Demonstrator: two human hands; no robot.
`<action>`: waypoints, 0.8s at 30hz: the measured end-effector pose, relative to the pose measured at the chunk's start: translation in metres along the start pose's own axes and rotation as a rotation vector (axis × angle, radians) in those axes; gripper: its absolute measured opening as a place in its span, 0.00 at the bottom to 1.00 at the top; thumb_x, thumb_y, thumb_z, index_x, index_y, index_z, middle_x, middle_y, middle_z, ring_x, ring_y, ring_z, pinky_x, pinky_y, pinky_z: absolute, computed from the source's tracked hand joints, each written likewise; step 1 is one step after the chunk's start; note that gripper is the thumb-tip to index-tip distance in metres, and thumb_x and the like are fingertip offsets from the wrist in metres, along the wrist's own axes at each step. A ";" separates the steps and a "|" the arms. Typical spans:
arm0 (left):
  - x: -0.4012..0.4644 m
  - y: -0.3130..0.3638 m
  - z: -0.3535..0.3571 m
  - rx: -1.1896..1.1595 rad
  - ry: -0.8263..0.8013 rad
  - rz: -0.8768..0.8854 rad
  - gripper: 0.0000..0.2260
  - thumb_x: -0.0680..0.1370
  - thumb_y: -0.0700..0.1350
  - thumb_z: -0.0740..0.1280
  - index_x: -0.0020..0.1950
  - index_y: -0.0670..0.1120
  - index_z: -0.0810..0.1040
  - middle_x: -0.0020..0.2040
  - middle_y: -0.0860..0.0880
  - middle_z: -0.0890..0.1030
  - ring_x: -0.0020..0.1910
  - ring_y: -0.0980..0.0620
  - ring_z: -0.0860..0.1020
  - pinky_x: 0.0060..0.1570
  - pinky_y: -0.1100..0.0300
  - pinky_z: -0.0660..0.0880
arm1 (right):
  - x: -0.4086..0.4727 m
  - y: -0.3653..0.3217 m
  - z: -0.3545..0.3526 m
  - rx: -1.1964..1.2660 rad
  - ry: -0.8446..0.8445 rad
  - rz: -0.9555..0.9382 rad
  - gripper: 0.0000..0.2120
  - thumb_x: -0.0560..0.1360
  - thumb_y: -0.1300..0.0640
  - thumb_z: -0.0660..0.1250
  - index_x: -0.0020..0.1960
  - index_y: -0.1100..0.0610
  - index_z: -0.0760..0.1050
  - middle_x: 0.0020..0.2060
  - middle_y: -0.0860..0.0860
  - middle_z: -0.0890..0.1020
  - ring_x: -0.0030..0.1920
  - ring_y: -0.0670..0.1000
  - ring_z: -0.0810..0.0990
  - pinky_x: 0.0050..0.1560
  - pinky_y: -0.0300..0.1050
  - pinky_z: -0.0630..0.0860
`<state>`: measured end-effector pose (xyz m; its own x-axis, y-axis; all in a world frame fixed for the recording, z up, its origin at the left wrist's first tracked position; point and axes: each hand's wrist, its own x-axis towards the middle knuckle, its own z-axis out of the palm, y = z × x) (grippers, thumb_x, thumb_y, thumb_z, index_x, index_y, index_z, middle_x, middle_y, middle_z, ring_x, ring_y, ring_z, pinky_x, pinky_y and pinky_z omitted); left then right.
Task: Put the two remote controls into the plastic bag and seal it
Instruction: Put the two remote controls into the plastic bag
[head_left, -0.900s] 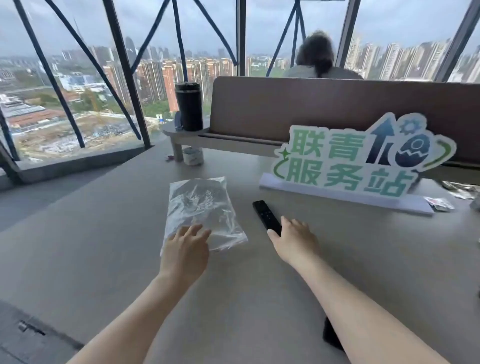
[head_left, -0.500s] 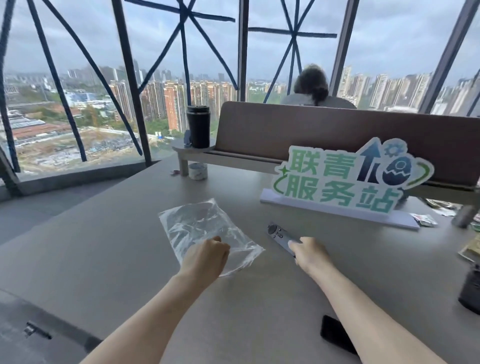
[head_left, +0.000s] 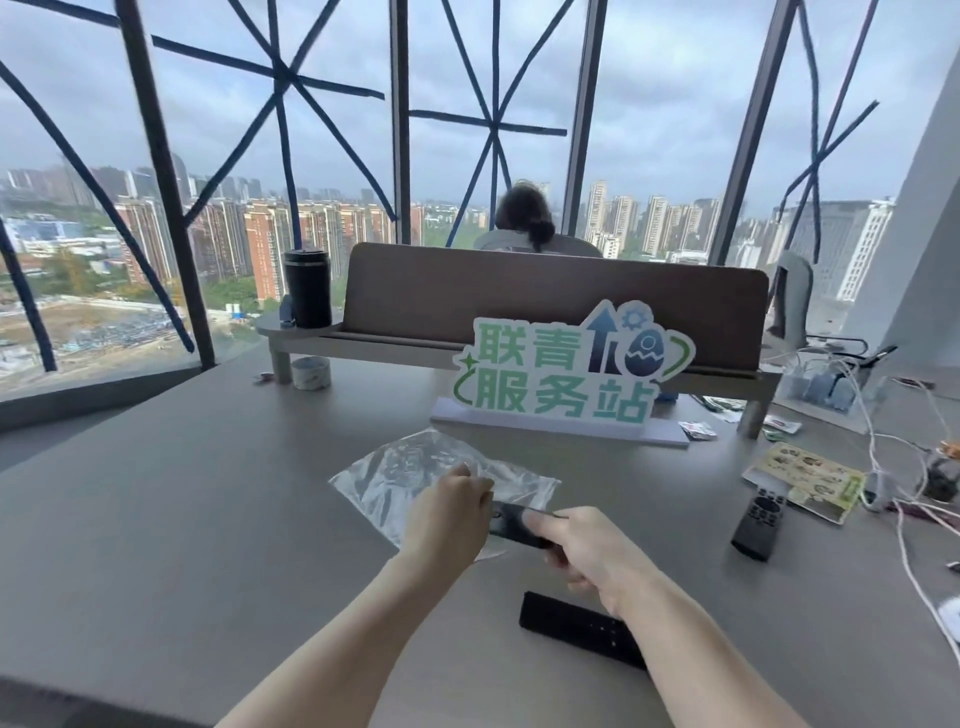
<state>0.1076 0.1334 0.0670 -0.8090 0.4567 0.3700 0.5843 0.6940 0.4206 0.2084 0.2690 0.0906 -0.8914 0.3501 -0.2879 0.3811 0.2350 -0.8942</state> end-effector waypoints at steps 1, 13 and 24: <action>-0.003 0.004 0.001 -0.012 0.001 0.000 0.12 0.77 0.43 0.57 0.39 0.41 0.77 0.38 0.46 0.72 0.36 0.42 0.75 0.32 0.55 0.69 | 0.001 0.004 0.005 0.044 -0.017 -0.008 0.13 0.77 0.50 0.67 0.35 0.53 0.76 0.24 0.47 0.77 0.23 0.46 0.61 0.24 0.38 0.58; -0.021 0.004 0.007 -0.063 0.071 -0.012 0.11 0.78 0.44 0.60 0.40 0.45 0.79 0.35 0.49 0.73 0.36 0.45 0.75 0.35 0.54 0.71 | -0.022 0.067 -0.058 -0.762 0.194 0.006 0.19 0.70 0.39 0.65 0.56 0.49 0.80 0.54 0.47 0.83 0.55 0.51 0.81 0.55 0.46 0.77; -0.034 0.019 0.014 -0.180 0.047 -0.094 0.11 0.77 0.48 0.63 0.54 0.53 0.82 0.47 0.49 0.86 0.48 0.47 0.80 0.39 0.59 0.69 | -0.055 0.095 -0.076 -0.341 -0.013 -0.024 0.12 0.76 0.47 0.66 0.41 0.54 0.70 0.29 0.48 0.80 0.24 0.48 0.70 0.26 0.41 0.64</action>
<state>0.1453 0.1386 0.0505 -0.8589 0.3651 0.3590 0.5121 0.6199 0.5946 0.3121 0.3409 0.0474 -0.9031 0.3302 -0.2747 0.4186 0.5330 -0.7354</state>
